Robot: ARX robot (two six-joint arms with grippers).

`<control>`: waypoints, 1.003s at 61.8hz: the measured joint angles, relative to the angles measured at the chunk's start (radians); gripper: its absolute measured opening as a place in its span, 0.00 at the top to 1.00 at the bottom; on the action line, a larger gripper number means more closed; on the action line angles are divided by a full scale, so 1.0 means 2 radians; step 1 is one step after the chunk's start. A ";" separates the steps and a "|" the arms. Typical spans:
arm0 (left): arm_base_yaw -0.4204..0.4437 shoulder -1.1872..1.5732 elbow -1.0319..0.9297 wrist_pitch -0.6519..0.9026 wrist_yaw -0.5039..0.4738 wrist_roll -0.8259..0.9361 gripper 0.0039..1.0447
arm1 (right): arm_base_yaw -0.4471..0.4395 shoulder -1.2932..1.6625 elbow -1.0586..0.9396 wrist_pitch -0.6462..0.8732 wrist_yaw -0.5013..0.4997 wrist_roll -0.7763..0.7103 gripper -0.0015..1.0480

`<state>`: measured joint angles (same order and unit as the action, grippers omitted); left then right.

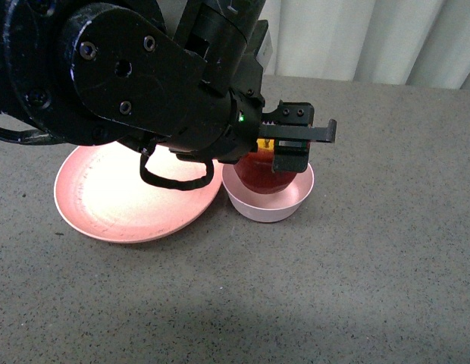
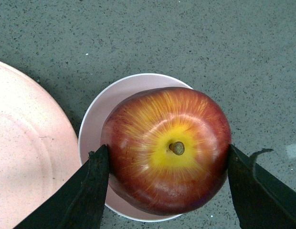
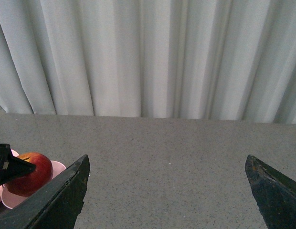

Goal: Move apple from plate to bowl

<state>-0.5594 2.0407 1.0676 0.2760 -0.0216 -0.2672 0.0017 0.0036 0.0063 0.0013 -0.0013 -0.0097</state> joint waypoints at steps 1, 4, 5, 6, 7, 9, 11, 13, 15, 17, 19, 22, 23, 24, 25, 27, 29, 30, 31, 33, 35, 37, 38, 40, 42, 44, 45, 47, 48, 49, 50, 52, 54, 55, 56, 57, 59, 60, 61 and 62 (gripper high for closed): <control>0.000 0.002 0.000 0.000 0.000 0.002 0.39 | 0.000 0.000 0.000 0.000 0.000 0.000 0.09; 0.000 0.006 0.002 0.001 -0.002 0.004 0.39 | 0.000 0.000 0.000 0.000 0.000 0.000 0.09; 0.000 0.007 0.002 0.001 -0.002 0.004 0.39 | 0.000 0.000 0.000 0.000 0.000 0.000 0.09; 0.001 0.009 0.003 0.002 -0.002 0.006 0.39 | 0.000 0.000 0.000 0.000 0.000 0.000 0.09; 0.001 0.010 0.004 0.002 -0.003 0.006 0.39 | 0.000 0.000 0.000 0.000 0.000 0.000 0.09; 0.002 0.014 0.006 0.002 -0.003 0.009 0.39 | 0.000 0.000 0.000 0.000 0.000 0.000 0.09; 0.002 0.017 0.008 0.002 -0.004 0.010 0.39 | 0.000 0.000 0.000 0.000 0.000 0.000 0.09; 0.002 0.019 0.009 0.002 -0.004 0.012 0.39 | 0.000 0.000 0.000 0.000 0.000 0.000 0.09; 0.003 0.021 0.010 0.002 -0.005 0.014 0.39 | 0.000 0.000 0.000 0.000 0.000 0.000 0.09; 0.004 0.024 0.010 0.006 -0.007 0.014 0.39 | 0.000 0.000 0.000 0.000 0.000 0.000 0.09; 0.005 0.027 0.012 0.005 -0.010 0.014 0.39 | 0.000 0.000 0.000 0.000 0.000 0.000 0.09; 0.005 0.029 0.013 0.005 -0.012 0.015 0.39 | 0.000 0.000 0.000 0.000 0.000 0.000 0.09; 0.005 0.030 0.013 0.005 -0.012 0.015 0.39 | 0.000 0.000 0.000 0.000 0.000 0.000 0.09; 0.005 0.030 0.013 0.005 -0.012 0.015 0.39 | 0.000 0.000 0.000 0.000 0.000 0.000 0.09; 0.005 0.031 0.013 0.005 -0.011 0.015 0.39 | 0.000 0.000 0.000 0.000 0.000 0.000 0.09; 0.006 0.031 0.013 0.005 -0.010 0.015 0.39 | 0.000 0.000 0.000 0.000 0.000 0.000 0.09; 0.006 0.031 0.014 0.002 -0.010 0.014 0.39 | 0.000 0.000 0.000 0.000 0.000 0.000 0.09; 0.006 0.031 0.014 0.002 -0.010 0.014 0.39 | 0.000 0.000 0.000 0.000 0.000 0.000 0.09; 0.007 0.031 0.014 0.002 -0.010 0.013 0.39 | 0.000 0.000 0.000 0.000 0.000 0.000 0.09; 0.007 0.031 0.014 0.001 -0.008 0.013 0.36 | 0.000 0.000 0.000 0.000 0.000 0.000 0.09; 0.007 0.031 0.015 0.001 -0.007 0.014 0.31 | 0.000 0.000 0.000 0.000 0.000 0.000 0.09; 0.007 0.031 0.015 0.001 -0.006 0.014 0.25 | 0.000 0.000 0.000 0.000 0.000 0.000 0.09; 0.007 0.031 0.015 0.000 -0.005 0.014 0.24 | 0.000 0.000 0.000 0.000 0.000 0.000 0.09; 0.007 0.031 0.016 0.000 -0.002 0.014 0.19 | 0.000 0.000 0.000 0.000 0.000 0.000 0.09; 0.007 0.031 0.016 0.000 -0.002 0.015 0.13 | 0.000 0.000 0.000 0.000 0.000 0.000 0.09; 0.007 0.030 0.016 0.000 -0.002 0.015 0.08 | 0.000 0.000 0.000 0.000 0.000 0.000 0.09; 0.007 0.029 0.016 -0.001 -0.002 0.015 0.07 | 0.000 0.000 0.000 0.000 0.000 0.000 0.09; 0.007 0.028 0.016 -0.001 -0.001 0.015 0.04 | 0.000 0.000 0.000 0.000 0.000 0.000 0.09; 0.007 0.027 0.016 -0.001 -0.001 0.015 0.05 | 0.000 0.000 0.000 0.000 0.000 0.000 0.09; 0.007 0.026 0.016 -0.001 0.000 0.015 0.06 | 0.000 0.000 0.000 0.000 0.000 0.000 0.09; 0.007 0.024 0.016 -0.001 -0.001 0.014 0.06 | 0.000 0.000 0.000 0.000 0.000 0.000 0.09; 0.007 0.022 0.016 0.000 -0.001 0.014 0.07 | 0.000 0.000 0.000 0.000 0.000 0.000 0.09; 0.007 0.017 0.016 0.002 -0.002 0.014 0.06 | 0.000 0.000 0.000 0.000 0.000 0.000 0.09; 0.007 0.014 0.015 0.005 -0.003 0.014 0.06 | 0.000 0.000 0.000 0.000 0.000 0.000 0.09; 0.007 0.012 0.014 0.007 -0.004 0.013 0.06 | 0.000 0.000 0.000 0.000 0.000 0.000 0.09; 0.007 0.007 0.012 0.011 -0.006 0.013 0.06 | 0.000 0.000 0.000 0.000 0.000 0.000 0.09; 0.009 -0.002 0.006 0.019 -0.011 0.012 0.06 | 0.000 0.000 0.000 0.000 0.000 0.000 0.09; 0.009 -0.008 0.002 0.025 -0.016 0.010 0.06 | 0.000 0.000 0.000 0.000 0.000 0.000 0.09; 0.010 -0.011 -0.001 0.028 -0.019 0.009 0.06 | 0.000 0.000 0.000 0.000 0.000 0.000 0.09; 0.011 -0.019 -0.007 0.035 -0.025 0.009 0.06 | 0.000 0.000 0.000 0.000 0.000 0.000 0.09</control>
<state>-0.5365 2.0033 1.0542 0.3454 -0.0708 -0.2493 0.0017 0.0036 0.0063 0.0013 -0.0013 -0.0097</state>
